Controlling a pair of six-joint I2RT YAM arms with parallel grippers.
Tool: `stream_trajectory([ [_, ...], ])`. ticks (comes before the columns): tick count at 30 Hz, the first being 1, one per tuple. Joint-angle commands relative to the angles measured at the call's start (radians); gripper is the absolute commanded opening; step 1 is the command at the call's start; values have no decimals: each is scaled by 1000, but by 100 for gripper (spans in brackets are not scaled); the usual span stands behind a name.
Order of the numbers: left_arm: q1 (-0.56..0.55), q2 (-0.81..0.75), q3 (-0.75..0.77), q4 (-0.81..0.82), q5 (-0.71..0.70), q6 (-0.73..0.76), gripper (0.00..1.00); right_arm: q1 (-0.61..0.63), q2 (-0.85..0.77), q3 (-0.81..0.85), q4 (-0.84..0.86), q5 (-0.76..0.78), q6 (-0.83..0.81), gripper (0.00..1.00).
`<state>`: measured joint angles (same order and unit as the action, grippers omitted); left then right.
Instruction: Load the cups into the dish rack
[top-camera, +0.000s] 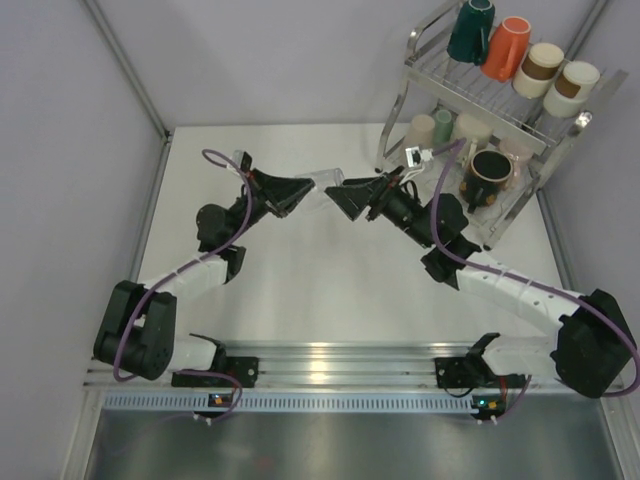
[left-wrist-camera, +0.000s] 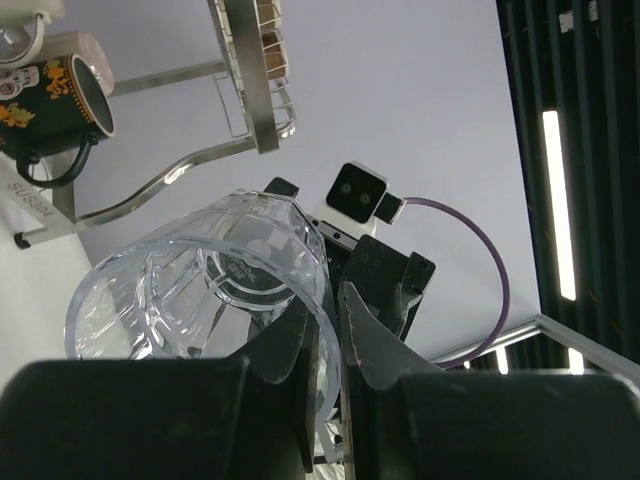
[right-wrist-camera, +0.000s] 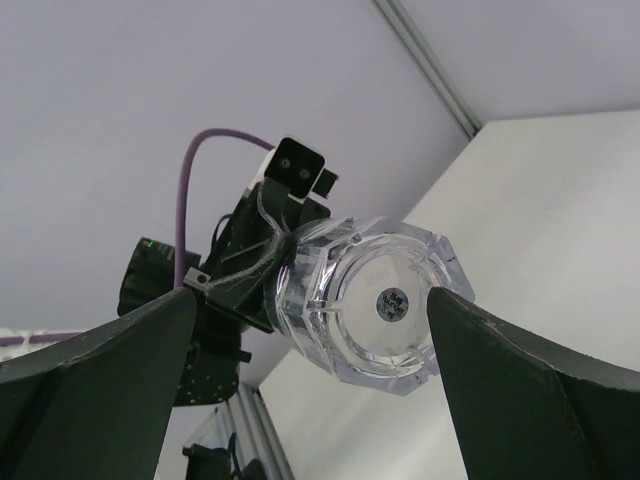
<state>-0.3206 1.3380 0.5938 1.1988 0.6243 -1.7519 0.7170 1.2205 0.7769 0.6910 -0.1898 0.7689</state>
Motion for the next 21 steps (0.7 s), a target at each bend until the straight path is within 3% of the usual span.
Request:
stream_trajectory([
  [1,-35,0,51,502,-26,-43,0,76,4,59,120,13,20,99],
  [5,-37,-10,58,502,-28,-38,0,90,-22,16,120,68,24,99],
  [12,-41,-8,93,501,-24,-55,0,90,-133,-10,-24,303,-57,99],
  [14,-43,-10,100,502,-23,-52,0,90,-139,11,-96,322,-57,99],
  [21,-49,15,127,501,-37,-60,0,90,-107,32,-113,303,-17,99],
])
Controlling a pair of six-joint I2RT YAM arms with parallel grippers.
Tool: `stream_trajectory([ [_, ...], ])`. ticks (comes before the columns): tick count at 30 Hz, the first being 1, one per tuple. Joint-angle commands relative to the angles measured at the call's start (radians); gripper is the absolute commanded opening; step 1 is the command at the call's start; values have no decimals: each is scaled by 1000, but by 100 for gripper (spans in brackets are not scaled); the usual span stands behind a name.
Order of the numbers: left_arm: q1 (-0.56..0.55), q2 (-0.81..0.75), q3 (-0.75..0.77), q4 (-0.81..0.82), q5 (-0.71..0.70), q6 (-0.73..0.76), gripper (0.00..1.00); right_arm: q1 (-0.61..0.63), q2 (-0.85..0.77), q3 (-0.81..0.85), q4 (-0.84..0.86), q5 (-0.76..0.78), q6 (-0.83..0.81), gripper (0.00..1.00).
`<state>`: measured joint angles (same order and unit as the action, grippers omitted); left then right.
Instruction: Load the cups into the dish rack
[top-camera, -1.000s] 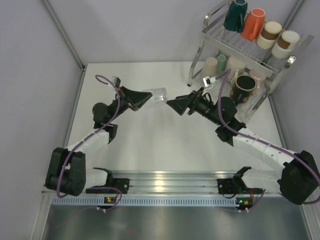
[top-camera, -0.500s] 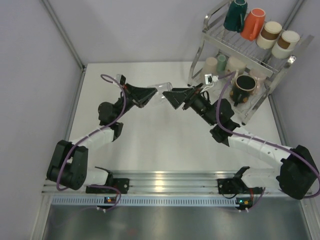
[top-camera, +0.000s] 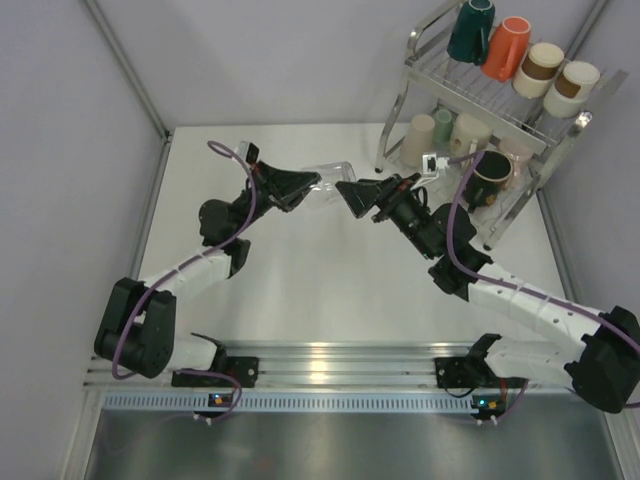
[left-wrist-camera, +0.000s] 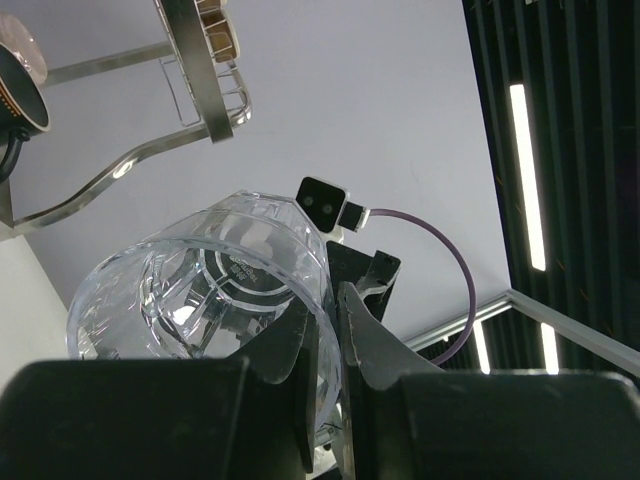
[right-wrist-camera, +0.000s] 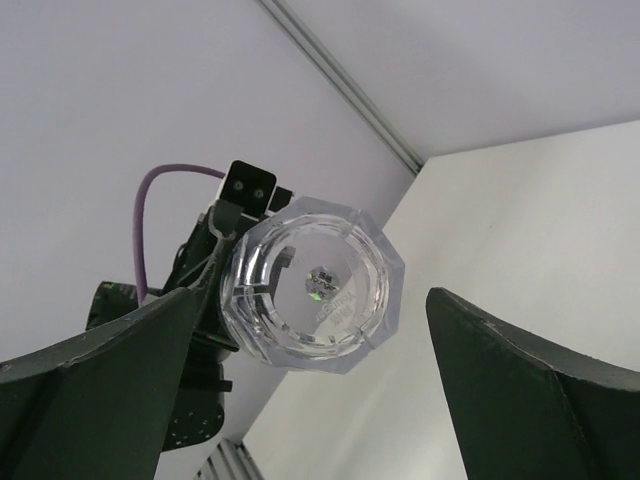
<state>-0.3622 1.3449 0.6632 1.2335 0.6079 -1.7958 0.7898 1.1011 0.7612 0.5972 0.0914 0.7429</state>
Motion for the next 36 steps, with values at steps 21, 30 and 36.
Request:
stream_trajectory([
  [21,-100,68,104,468,-54,16,0,19,37,-40,269,-82,50,64],
  [30,-98,100,-17,466,-158,39,69,12,-89,-66,60,63,-72,0],
  [36,-92,137,-86,465,-166,65,98,-21,-162,10,-310,313,-282,0],
])
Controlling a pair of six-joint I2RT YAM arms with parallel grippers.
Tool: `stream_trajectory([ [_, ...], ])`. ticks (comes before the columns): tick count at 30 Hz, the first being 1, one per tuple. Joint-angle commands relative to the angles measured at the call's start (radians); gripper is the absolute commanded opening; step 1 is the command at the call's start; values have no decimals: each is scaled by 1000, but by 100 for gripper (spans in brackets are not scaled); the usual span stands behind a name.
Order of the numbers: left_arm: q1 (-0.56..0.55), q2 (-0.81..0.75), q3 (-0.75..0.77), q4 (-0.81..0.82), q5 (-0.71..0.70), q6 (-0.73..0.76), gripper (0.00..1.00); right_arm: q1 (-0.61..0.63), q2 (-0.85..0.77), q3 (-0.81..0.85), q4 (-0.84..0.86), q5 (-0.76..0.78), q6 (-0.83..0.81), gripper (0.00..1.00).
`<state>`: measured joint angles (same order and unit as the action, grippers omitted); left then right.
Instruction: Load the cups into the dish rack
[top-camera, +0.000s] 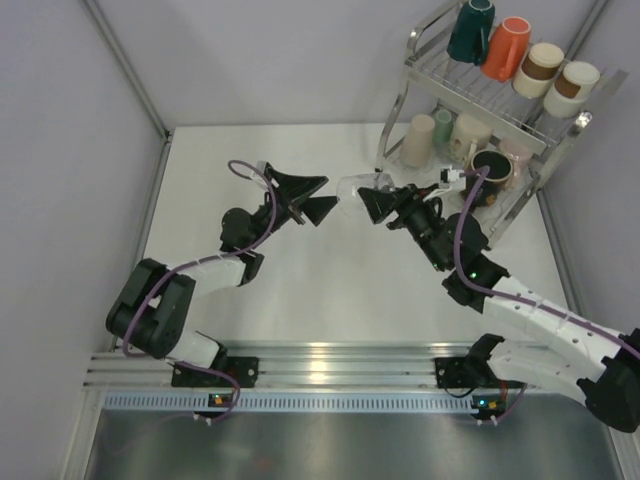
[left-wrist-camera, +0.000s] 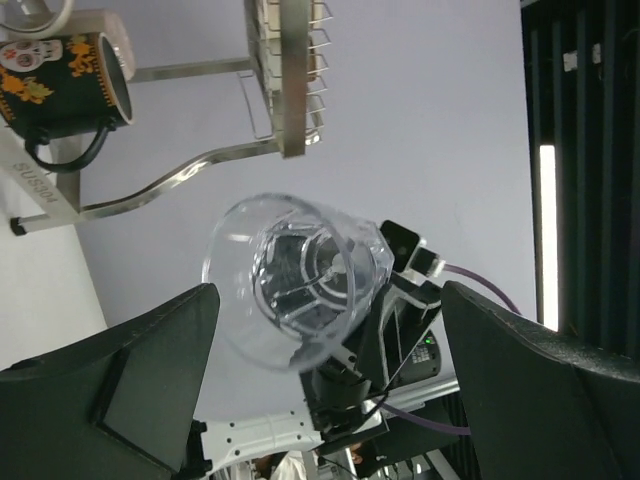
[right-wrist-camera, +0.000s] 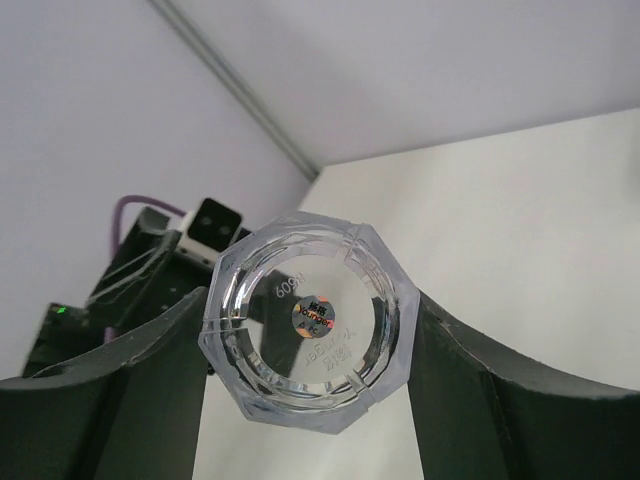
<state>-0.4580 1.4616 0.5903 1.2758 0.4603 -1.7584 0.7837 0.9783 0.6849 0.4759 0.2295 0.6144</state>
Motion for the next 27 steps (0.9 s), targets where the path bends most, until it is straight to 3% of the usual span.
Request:
stream_trajectory([
  [1,4,31,-18,422,-11,27,98,-20,-36,120,-222,215,-191,0],
  [6,10,117,-76,422,34,40,98,-67,86,182,-287,487,-376,0],
  [12,9,79,-193,347,70,131,98,-256,259,265,-300,436,-358,0],
  [16,10,-45,-184,159,112,235,98,-307,353,314,-274,442,-383,0],
  [19,9,-241,-92,-283,114,455,98,-328,419,338,-238,450,-406,0],
  [20,9,-291,-54,-532,69,603,98,-334,448,343,-229,459,-413,0],
  [23,7,-465,97,-979,-27,867,98,-356,503,361,-194,475,-444,0],
  [27,7,-581,215,-1208,-169,1028,98,-382,559,387,-186,493,-459,0],
])
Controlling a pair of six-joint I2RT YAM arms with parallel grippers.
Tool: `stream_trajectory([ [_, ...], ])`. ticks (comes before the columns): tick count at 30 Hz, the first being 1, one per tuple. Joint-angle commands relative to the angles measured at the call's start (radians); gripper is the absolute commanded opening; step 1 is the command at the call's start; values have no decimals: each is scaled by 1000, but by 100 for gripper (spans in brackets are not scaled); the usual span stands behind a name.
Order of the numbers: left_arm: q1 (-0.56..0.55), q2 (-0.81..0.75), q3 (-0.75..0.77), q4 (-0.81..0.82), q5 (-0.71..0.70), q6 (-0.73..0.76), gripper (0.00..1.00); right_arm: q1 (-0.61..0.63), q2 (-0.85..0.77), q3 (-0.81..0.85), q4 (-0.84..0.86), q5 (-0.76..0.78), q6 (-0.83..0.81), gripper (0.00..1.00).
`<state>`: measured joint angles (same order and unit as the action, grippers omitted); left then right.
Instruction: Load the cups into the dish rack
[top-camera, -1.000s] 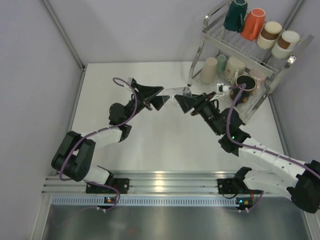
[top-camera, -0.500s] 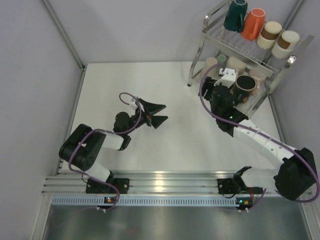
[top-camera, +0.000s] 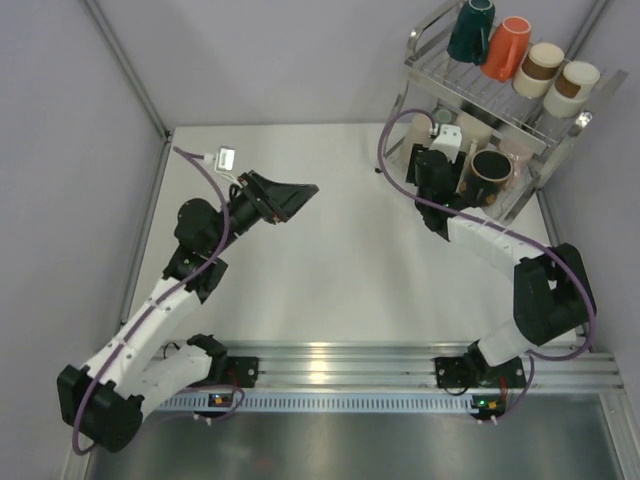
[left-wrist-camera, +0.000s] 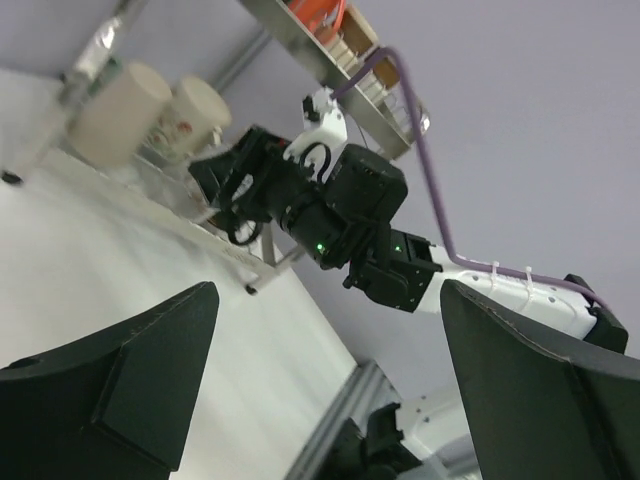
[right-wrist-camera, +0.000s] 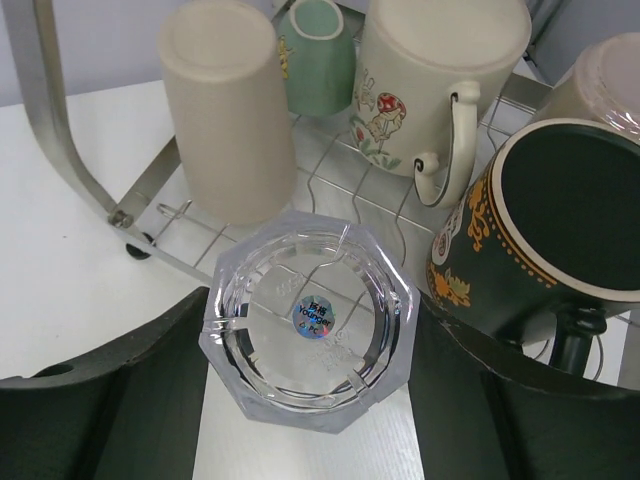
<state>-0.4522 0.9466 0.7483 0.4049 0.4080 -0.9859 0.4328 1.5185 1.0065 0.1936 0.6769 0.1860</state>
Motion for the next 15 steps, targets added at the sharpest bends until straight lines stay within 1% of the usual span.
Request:
stream_trajectory([
  [1,1,-83,72,-359,-129,269,98,-35,32,67,112,46,-33,0],
  [4,3,-121,85,-400,-155,300,98,-51,55,64,157,36,-56,0],
  [7,1,-127,86,-432,-167,314,98,-58,81,92,161,27,-82,0],
  [11,3,-114,89,-434,-155,316,98,-69,126,112,164,27,-103,0],
  [15,3,-106,91,-433,-153,316,98,-91,140,90,190,10,-88,0],
])
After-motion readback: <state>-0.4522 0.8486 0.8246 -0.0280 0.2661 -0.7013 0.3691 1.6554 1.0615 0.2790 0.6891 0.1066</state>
